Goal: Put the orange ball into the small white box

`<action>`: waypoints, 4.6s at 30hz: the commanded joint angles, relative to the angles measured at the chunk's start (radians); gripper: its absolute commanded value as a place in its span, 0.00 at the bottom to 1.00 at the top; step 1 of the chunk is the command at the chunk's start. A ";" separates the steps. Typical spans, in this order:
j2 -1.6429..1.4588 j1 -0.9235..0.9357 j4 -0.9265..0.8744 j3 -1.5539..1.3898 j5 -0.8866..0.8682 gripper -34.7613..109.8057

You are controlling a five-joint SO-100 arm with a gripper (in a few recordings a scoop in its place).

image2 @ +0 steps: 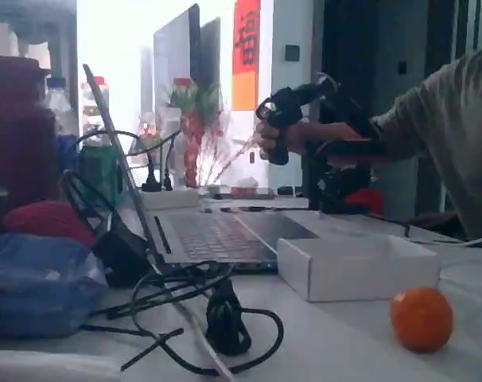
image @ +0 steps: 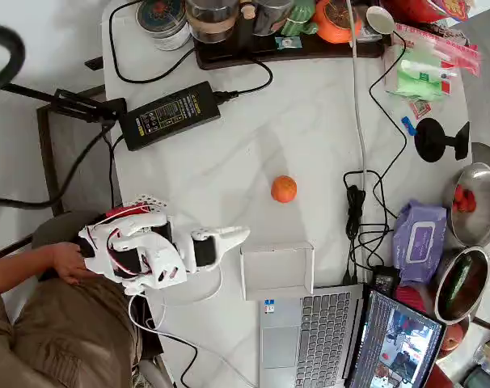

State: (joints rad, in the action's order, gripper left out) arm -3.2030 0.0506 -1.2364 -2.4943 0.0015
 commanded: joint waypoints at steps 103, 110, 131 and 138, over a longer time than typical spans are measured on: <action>1.635 -0.178 -0.181 0.827 -0.086 0.49; 1.635 -0.120 -0.138 0.808 -0.086 0.49; 1.858 -0.163 -0.069 0.808 -0.054 0.49; 1.858 -0.204 -0.069 0.818 -0.063 0.49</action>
State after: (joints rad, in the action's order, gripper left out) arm -1.3392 -0.1442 -1.2901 -1.6812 -0.0476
